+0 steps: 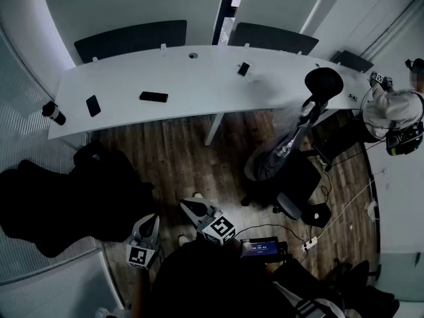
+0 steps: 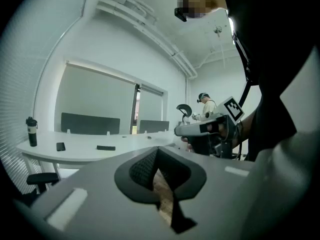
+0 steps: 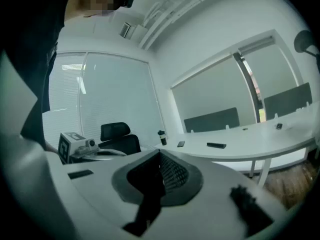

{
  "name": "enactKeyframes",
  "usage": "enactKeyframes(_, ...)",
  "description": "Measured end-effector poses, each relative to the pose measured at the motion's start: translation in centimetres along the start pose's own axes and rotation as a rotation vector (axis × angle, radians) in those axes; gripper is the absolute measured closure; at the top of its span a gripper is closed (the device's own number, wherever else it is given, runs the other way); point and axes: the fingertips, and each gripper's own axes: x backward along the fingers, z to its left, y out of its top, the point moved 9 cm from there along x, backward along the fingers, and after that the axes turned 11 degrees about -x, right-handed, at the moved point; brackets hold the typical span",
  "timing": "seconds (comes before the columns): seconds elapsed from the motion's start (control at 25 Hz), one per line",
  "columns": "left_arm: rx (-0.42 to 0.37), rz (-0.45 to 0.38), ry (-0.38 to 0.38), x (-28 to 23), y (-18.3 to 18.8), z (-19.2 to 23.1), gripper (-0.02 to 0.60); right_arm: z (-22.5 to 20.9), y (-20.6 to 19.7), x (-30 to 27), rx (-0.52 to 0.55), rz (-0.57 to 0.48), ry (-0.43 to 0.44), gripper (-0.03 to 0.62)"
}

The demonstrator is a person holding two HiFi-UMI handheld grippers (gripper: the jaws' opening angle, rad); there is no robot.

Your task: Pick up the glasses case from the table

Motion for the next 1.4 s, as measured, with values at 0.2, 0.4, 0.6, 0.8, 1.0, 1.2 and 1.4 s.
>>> enactKeyframes(0.2,0.035,0.028,-0.009,-7.0,2.5,1.4,0.575,-5.8,3.0,-0.7,-0.012,-0.019,0.001,0.586)
enactKeyframes(0.4,0.013,0.041,-0.053,-13.4,2.8,2.2,0.575,-11.9,4.7,-0.7,-0.033,-0.025,-0.025,0.586)
enactKeyframes(0.6,0.006,0.068,-0.072,-19.0,3.4,2.8,0.575,-18.0,6.8,0.1,-0.076,-0.037,-0.070,0.586)
enactKeyframes(0.8,0.053,0.119,-0.052,-22.4,5.4,4.1,0.575,-22.5,8.5,-0.2,-0.112,-0.067,-0.106,0.586)
enactKeyframes(1.0,0.028,0.106,-0.050,-23.6,4.1,5.3,0.575,-24.6,9.4,-2.0,-0.114,-0.039,-0.102,0.586)
enactKeyframes(1.2,0.108,0.118,-0.006,-24.8,3.3,7.9,0.575,-25.0,10.0,-5.1,-0.094,0.000,-0.068,0.586)
enactKeyframes(1.4,0.107,0.078,-0.041,-28.3,2.1,11.6,0.575,-26.6,11.6,-7.6,-0.079,0.013,-0.106,0.586)
